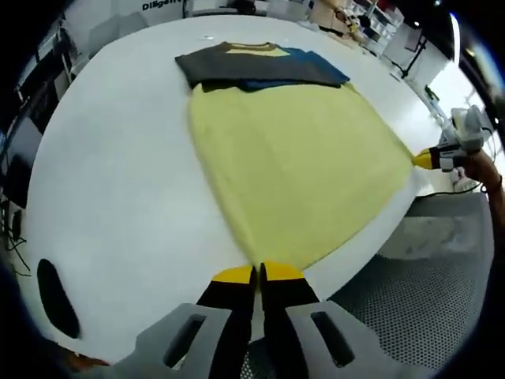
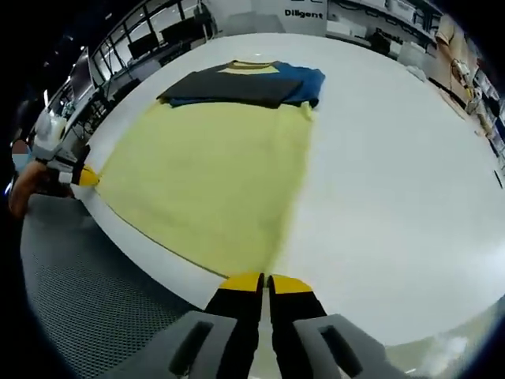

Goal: Fold the garment on the visible template until the final outline fits inside the template.

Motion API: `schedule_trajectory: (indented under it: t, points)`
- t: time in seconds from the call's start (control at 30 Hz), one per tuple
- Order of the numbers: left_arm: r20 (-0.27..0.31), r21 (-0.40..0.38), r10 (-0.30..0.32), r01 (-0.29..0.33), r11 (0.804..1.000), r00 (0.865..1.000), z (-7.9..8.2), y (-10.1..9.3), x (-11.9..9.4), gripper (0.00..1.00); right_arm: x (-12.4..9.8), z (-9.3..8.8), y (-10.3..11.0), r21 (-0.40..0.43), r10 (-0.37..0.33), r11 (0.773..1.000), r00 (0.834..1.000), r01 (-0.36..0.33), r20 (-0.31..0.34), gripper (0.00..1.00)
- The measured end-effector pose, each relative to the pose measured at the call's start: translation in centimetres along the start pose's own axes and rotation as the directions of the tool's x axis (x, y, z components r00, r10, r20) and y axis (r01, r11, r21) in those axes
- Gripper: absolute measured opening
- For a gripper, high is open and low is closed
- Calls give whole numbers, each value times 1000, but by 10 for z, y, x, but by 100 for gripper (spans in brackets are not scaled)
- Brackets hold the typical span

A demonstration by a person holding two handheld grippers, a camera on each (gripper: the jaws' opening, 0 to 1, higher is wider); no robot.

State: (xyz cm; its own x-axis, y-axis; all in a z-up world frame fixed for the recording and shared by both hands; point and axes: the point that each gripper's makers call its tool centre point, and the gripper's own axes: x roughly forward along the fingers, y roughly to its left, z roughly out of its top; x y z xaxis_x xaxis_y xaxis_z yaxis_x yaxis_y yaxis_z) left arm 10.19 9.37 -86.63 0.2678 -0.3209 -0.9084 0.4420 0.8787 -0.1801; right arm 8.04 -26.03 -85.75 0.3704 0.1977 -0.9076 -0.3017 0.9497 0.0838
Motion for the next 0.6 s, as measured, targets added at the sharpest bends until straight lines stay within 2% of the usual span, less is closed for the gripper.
schedule_trajectory:
  t: [0.3, 0.4, 0.6]
  points:
    - [-56, 47, -26, 29, 998, 998, -14, -11, -7, 2, -12, -13, 5, 4, 6, 1000, 998, -6, -59, 0]
    - [-63, 30, -41, 43, 999, 997, -19, -12, -9, 2, -15, -15, 7, 13, 11, 1000, 997, -10, -75, 0]
    - [-32, -14, -64, 64, 998, 997, -10, -16, -20, 2, -24, -2, 8, 19, 17, 1000, 999, -17, -38, 0]
